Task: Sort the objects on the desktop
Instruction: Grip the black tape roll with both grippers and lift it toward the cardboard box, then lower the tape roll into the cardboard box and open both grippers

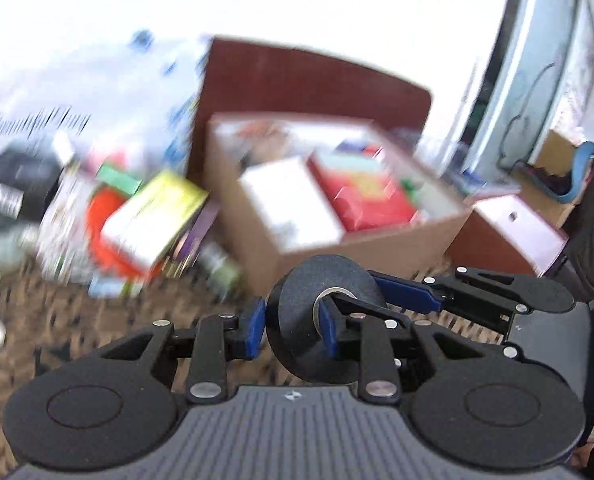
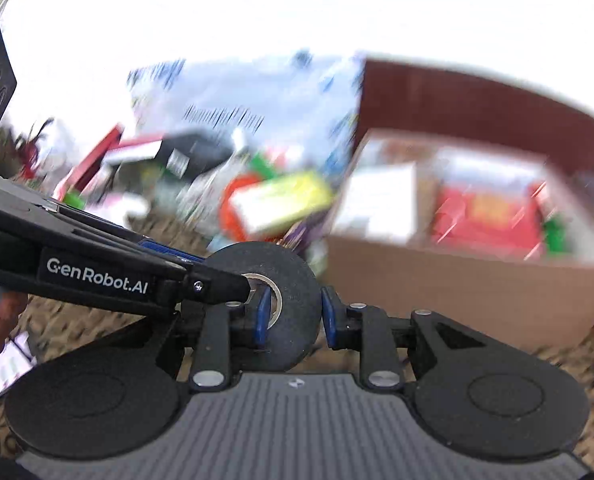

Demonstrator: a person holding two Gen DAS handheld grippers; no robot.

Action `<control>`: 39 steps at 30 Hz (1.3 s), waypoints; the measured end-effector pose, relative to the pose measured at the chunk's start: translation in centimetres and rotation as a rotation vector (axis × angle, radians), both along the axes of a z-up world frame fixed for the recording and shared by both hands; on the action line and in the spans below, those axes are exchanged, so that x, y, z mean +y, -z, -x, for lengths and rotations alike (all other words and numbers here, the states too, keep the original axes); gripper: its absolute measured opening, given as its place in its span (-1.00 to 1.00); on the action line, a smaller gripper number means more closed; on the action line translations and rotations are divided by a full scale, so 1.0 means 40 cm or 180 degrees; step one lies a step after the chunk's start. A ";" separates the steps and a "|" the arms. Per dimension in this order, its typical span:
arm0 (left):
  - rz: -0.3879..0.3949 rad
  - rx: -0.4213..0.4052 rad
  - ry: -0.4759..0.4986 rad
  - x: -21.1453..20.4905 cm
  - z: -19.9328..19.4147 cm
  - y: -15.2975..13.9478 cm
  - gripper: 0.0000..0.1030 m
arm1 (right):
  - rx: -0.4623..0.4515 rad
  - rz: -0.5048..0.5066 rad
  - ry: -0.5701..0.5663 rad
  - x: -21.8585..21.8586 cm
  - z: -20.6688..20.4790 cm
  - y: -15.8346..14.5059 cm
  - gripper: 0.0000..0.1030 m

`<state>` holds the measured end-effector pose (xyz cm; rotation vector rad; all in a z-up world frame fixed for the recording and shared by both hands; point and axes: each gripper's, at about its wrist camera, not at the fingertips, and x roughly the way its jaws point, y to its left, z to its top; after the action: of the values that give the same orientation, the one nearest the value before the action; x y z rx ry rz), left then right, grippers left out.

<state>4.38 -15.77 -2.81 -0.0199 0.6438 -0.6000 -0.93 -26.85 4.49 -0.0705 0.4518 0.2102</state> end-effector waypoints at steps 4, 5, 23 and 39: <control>0.0004 -0.0224 0.0195 -0.090 -0.038 -0.055 -0.41 | -0.0269 -0.0011 0.0201 -0.077 -0.018 -0.052 -0.50; 0.0001 -0.0259 0.0248 -0.116 -0.050 -0.063 -0.41 | -0.0321 -0.0023 0.0259 -0.100 -0.024 -0.059 -0.50; 0.0023 -0.0325 0.1074 -0.520 -0.271 -0.047 -0.40 | -0.0505 0.0053 0.1217 -0.460 -0.175 -0.040 -0.49; 0.0586 -0.0117 0.1012 -0.452 -0.298 0.004 0.79 | -0.0389 0.0740 0.1300 -0.439 -0.181 0.022 0.21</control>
<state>16.31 -33.86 -2.97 -0.0794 0.5579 -0.9635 6.33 -44.40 3.62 -0.2149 0.3582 -0.2478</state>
